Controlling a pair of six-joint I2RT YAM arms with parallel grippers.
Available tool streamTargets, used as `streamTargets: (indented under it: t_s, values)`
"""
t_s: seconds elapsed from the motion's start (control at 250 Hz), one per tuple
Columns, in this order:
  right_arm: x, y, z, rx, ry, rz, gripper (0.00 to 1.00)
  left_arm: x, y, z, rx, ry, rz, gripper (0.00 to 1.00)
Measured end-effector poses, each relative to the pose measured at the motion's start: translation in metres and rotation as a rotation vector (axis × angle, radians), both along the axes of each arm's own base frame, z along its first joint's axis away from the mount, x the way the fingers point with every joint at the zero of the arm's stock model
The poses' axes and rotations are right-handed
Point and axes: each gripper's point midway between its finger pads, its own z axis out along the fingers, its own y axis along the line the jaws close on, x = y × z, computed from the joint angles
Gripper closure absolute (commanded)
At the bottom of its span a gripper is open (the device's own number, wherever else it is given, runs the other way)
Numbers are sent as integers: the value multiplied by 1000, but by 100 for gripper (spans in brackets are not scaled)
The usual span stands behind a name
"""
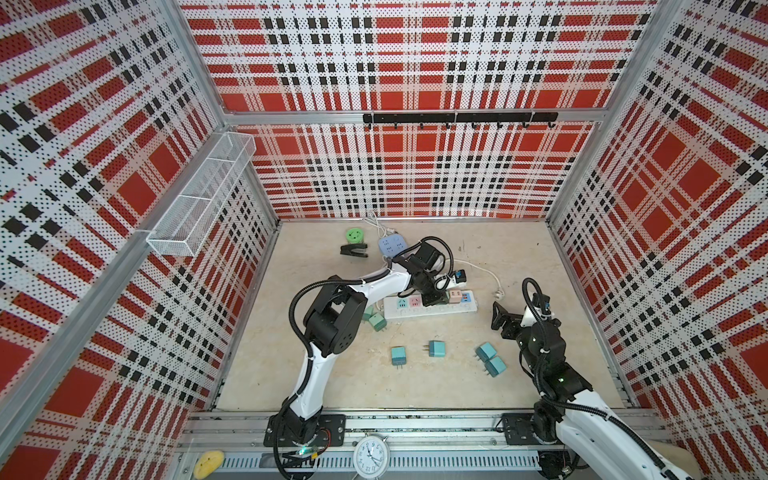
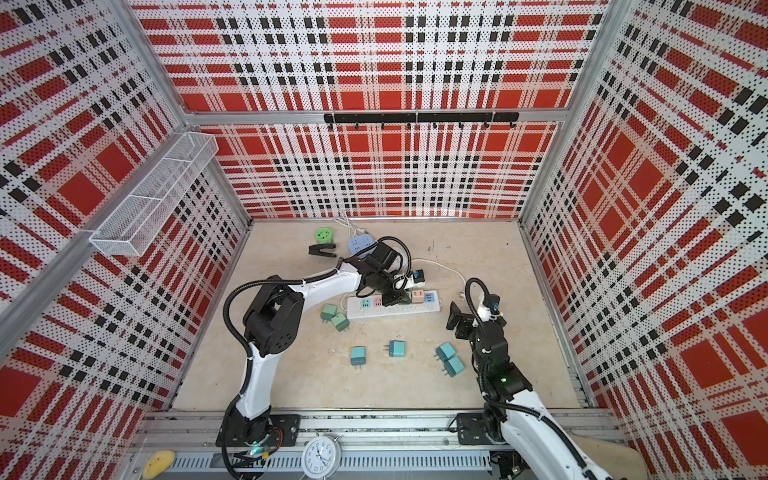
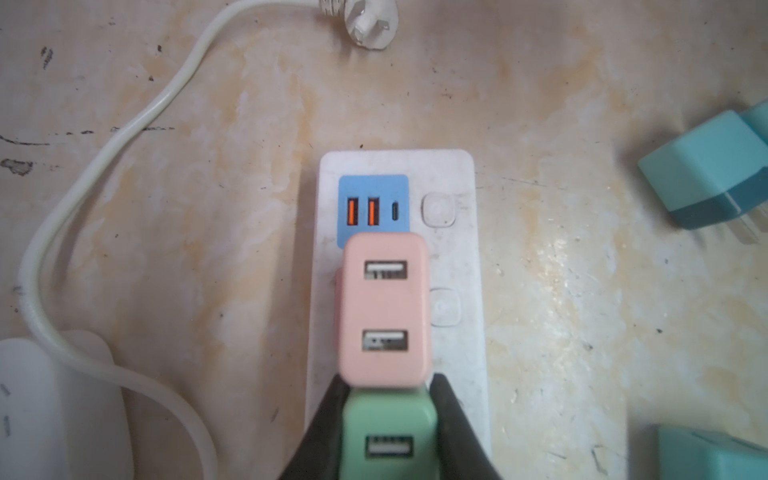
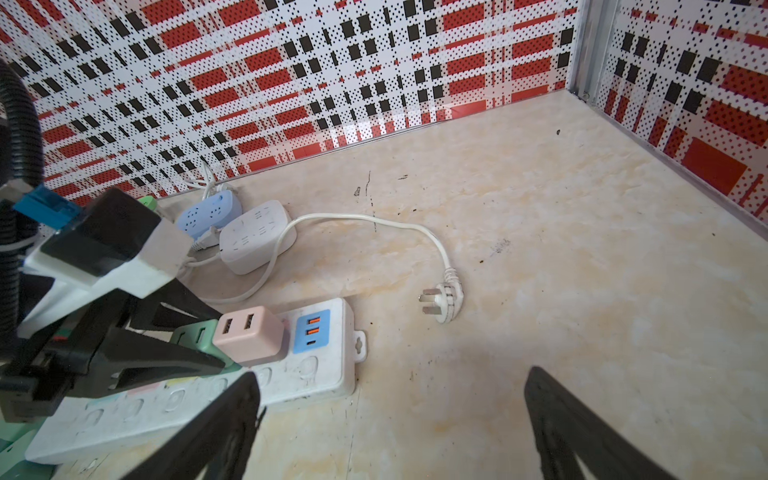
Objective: Insert the plug
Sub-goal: 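Lower the mint-green charger with the left gripper into the socket beside the pink charger, then open the left gripper and lift it off the plugged mint-green charger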
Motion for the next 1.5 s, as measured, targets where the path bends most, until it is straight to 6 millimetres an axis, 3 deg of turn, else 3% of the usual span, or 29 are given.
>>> streamTargets:
  t_s: [0.264,0.344,0.384,0.392,0.4,0.412,0.54,0.74,0.844,0.952,1.052,1.132,1.225,1.377,1.501]
  values:
    - [-1,-1,-1,-3,3,-4,0,3,2,-1,-9,71,7,98]
    - [-1,-2,1,-2,-2,-8,0,2,2,-1,-10,61,-3,75]
    - [-1,-2,1,-2,-3,-10,0,1,2,-1,-12,50,-9,39]
    - [-1,-2,1,-2,-3,-11,0,1,2,-1,-12,49,-10,26]
    - [-1,-2,1,-2,-3,-11,0,1,2,-1,-11,50,-8,7]
    - [-1,-2,1,-2,-3,-12,0,0,2,-1,-13,41,-15,0]
    - [-1,-3,1,-3,-4,-16,0,-11,8,-14,30,50,-26,1]
    - [-1,-4,1,-2,-4,-21,0,-14,14,7,56,-5,0,1]
    - [0,-5,1,-3,-3,-25,0,-15,24,41,41,-81,66,1]
    - [0,-7,-2,-9,6,-40,0,-17,38,93,-7,-221,203,1]
    - [0,-12,-1,-10,2,-71,0,-34,50,142,-88,-354,354,1]
    - [-1,-18,0,-7,-2,-105,0,-49,63,163,-151,-421,473,1]
    - [-3,-26,0,3,-4,-151,0,-64,89,162,-208,-437,599,1]
    - [-6,-33,-6,-4,22,-194,0,-70,147,139,-286,-422,831,1]
    - [-4,-35,-14,-27,63,-211,0,-76,166,121,-355,-436,881,1]
